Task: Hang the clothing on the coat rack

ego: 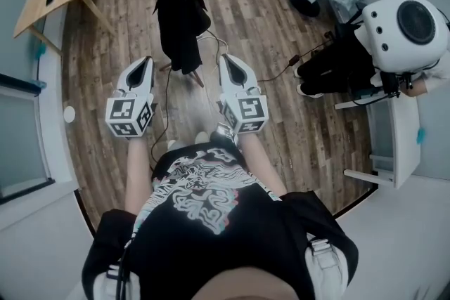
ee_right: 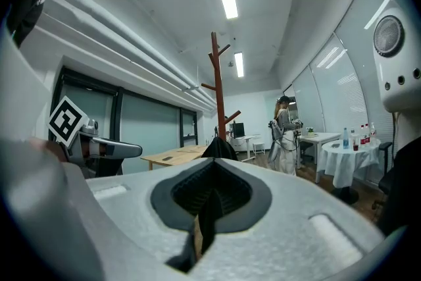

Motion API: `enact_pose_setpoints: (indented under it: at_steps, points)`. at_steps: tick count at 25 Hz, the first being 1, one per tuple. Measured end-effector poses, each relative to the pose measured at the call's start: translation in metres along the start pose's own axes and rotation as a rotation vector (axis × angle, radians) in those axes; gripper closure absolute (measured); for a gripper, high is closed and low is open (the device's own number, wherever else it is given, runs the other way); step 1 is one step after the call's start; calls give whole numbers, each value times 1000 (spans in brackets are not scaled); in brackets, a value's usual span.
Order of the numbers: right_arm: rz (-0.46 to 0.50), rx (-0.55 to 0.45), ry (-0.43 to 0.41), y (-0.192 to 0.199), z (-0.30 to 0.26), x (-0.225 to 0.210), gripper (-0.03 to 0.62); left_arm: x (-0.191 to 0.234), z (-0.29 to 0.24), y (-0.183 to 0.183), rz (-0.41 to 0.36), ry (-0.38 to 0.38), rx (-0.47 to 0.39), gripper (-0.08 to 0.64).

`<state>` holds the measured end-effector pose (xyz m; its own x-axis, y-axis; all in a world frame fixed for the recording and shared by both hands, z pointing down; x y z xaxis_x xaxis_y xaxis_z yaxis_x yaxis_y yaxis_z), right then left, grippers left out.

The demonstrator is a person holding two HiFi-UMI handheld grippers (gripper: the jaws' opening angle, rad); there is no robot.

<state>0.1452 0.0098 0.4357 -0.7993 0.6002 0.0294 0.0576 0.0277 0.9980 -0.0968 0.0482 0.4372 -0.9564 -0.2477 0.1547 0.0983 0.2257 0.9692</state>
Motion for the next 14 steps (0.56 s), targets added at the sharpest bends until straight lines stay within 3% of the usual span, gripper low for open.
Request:
enact_pose_setpoints:
  at_steps: [14]
  points:
    - [-9,8,-17,2,-11,7,594,12,8,0,4,-38,-5,571]
Point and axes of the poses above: the fingertips, and each gripper's own axes: z backward along the fingers, x to its left, y out of its underside, the point moved 6 cm from there along z, backward along the fingers, and after that the axes turned 5 degrees about z, right-handed, at the moved point
